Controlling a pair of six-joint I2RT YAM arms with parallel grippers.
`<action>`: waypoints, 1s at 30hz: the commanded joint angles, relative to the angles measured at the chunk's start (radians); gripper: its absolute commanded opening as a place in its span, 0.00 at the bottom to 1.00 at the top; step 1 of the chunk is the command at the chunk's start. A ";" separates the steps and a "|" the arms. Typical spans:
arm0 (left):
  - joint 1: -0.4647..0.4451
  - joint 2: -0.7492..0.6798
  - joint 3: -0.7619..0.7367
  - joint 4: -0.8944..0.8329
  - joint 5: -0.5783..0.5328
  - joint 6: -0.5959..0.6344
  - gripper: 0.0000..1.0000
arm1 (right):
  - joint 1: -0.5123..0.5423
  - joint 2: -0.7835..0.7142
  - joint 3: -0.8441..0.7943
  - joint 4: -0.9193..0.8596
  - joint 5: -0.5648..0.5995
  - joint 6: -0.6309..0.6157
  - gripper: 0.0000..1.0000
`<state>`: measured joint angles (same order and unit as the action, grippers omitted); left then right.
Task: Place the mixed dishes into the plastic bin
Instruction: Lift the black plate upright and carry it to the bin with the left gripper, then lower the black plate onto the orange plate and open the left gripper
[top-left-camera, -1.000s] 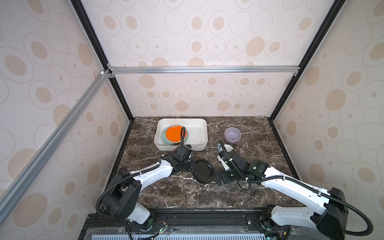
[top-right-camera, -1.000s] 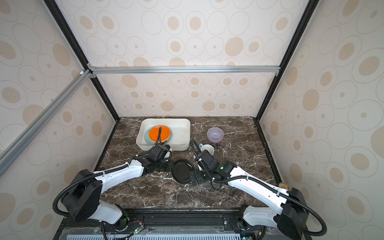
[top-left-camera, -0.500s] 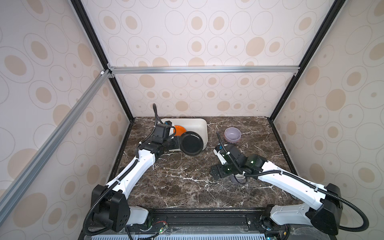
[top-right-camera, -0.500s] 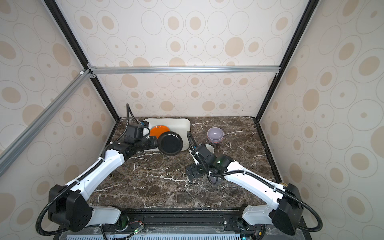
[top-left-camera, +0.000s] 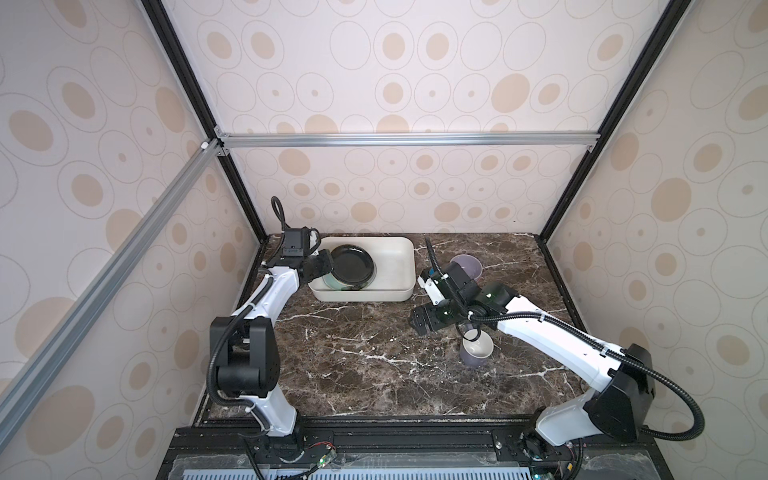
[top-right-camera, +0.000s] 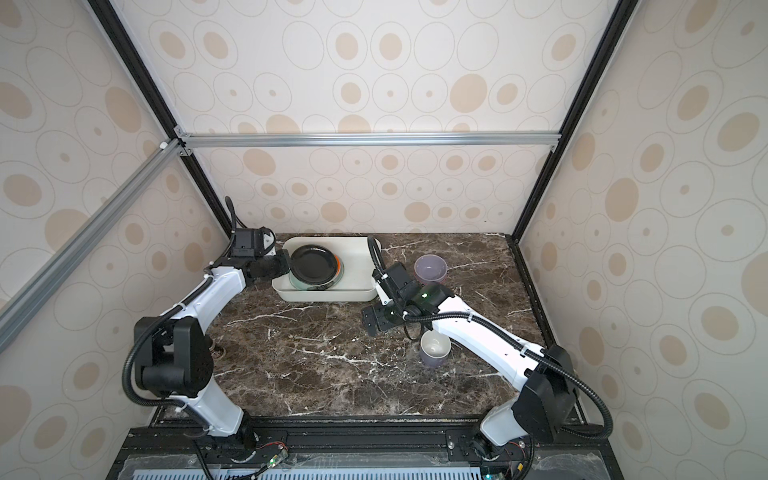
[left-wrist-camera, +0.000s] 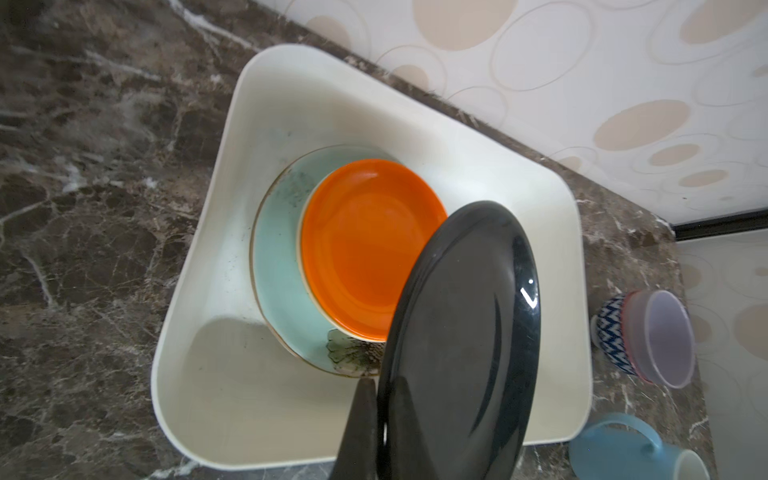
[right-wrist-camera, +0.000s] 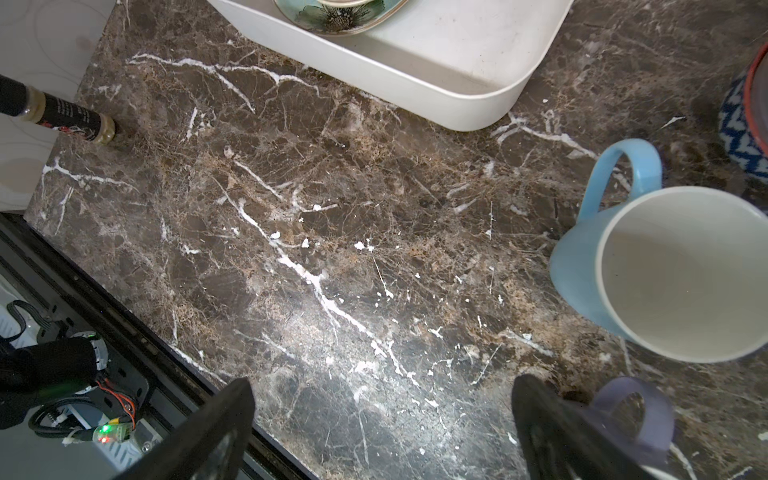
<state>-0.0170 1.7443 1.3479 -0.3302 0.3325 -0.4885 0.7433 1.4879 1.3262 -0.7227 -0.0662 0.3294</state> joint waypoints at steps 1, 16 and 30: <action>0.016 0.050 0.084 0.061 0.045 -0.029 0.00 | -0.032 0.037 0.047 -0.036 -0.038 -0.031 1.00; 0.023 0.329 0.293 0.050 0.017 -0.036 0.00 | -0.128 0.148 0.122 -0.044 -0.107 -0.048 1.00; 0.023 0.367 0.318 0.019 0.006 -0.019 0.28 | -0.149 0.195 0.165 -0.058 -0.144 -0.052 1.00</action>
<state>0.0021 2.1113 1.6264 -0.2935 0.3466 -0.5186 0.6006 1.6672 1.4643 -0.7578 -0.1940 0.2893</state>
